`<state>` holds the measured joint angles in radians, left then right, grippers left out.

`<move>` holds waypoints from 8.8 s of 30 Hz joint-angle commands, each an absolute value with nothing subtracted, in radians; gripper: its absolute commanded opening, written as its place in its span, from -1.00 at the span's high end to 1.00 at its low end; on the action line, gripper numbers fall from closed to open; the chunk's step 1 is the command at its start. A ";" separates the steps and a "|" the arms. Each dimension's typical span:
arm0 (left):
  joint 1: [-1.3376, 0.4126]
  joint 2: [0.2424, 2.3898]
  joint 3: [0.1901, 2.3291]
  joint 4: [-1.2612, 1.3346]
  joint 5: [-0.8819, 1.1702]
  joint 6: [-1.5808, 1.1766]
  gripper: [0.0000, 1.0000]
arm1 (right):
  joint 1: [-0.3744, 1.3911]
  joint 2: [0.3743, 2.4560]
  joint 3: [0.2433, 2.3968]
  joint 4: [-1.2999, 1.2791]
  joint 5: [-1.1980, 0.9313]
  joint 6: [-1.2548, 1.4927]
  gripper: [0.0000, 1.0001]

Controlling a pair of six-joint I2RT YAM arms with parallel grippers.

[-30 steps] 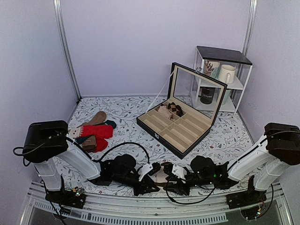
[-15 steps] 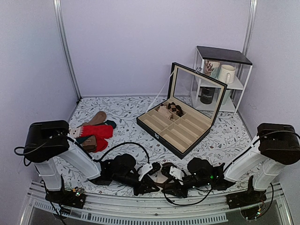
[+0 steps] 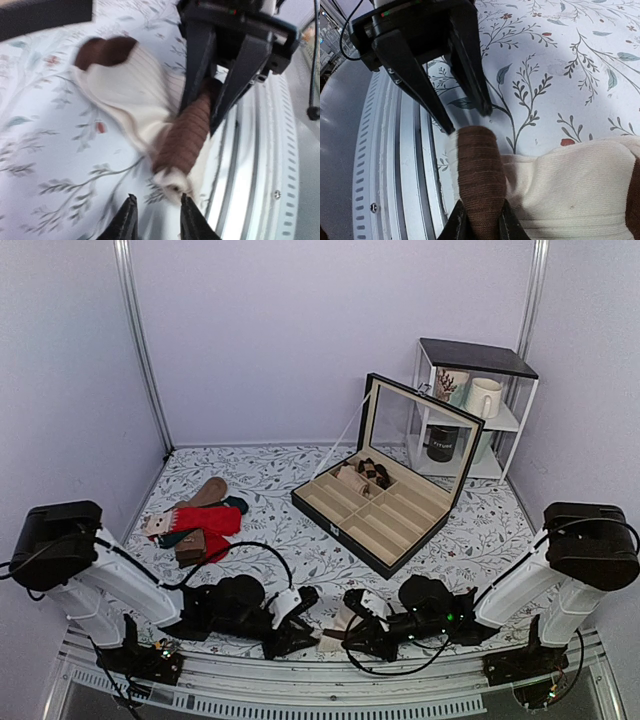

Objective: Roll the socks
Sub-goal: Roll a pair of socks at the center of the board.

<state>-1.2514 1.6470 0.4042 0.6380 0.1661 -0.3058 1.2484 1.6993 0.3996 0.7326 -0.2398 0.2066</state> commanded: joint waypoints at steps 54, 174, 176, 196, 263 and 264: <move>-1.280 1.867 0.570 0.419 0.162 -0.196 1.00 | 1.122 1.521 0.418 0.337 -0.184 0.477 -0.07; -1.166 1.783 0.424 0.392 0.140 -0.457 0.50 | 1.127 1.811 0.453 0.591 -0.421 0.089 0.77; -1.167 1.704 0.419 0.378 0.092 -0.431 0.01 | 1.127 1.809 0.450 0.574 -0.432 0.114 0.78; -1.346 1.453 0.344 0.690 0.053 0.007 -0.08 | 1.053 1.887 0.444 0.492 -0.616 0.474 0.79; -1.180 2.021 0.632 0.237 0.407 -0.286 1.00 | 1.201 1.391 0.325 0.490 -0.116 0.051 -0.19; -1.179 2.022 0.632 0.239 0.409 -0.284 1.00 | 1.208 1.408 0.326 0.497 -0.095 0.052 -0.24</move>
